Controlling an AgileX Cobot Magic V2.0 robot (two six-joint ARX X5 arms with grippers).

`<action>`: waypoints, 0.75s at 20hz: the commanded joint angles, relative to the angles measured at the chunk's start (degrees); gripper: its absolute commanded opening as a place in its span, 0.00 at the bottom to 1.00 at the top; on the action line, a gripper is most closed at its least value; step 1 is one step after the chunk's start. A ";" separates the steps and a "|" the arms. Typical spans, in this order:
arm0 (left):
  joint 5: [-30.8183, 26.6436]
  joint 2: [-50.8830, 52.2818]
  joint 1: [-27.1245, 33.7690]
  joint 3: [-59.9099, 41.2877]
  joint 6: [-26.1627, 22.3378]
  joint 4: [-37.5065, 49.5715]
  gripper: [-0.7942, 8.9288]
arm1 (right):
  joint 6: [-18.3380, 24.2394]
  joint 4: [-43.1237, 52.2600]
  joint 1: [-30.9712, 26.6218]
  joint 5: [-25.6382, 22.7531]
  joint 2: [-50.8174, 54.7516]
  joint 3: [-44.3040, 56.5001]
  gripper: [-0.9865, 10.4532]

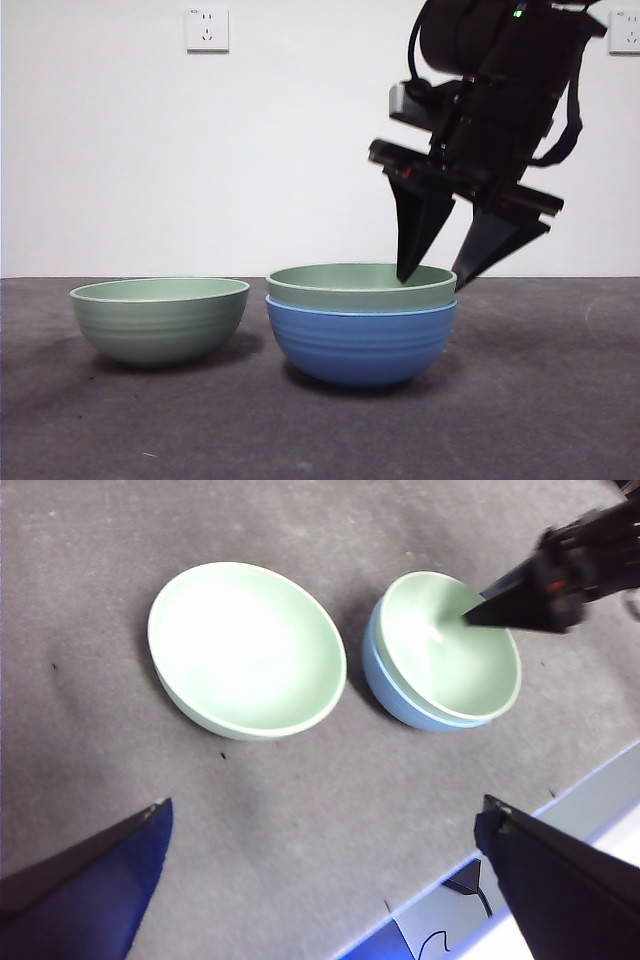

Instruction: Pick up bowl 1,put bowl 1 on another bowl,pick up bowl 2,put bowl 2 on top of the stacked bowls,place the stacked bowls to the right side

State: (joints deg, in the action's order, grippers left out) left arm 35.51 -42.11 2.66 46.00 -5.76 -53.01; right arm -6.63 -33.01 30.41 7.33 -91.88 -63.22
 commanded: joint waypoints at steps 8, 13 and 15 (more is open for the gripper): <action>-13.11 -19.52 -7.17 0.15 6.95 18.80 0.70 | 0.26 -4.09 -0.42 -0.61 26.32 0.02 0.32; -19.80 -32.79 -11.91 0.24 9.53 28.35 0.69 | 0.04 -9.31 -0.42 -1.88 36.09 0.02 0.31; -21.42 -37.44 -13.29 0.24 11.41 32.17 0.69 | 0.04 -11.21 -0.42 -1.90 38.38 0.02 0.31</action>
State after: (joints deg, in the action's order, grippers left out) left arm 14.11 -79.13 -10.46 46.09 4.40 -21.28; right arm -6.63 -44.56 29.98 5.72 -53.41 -63.22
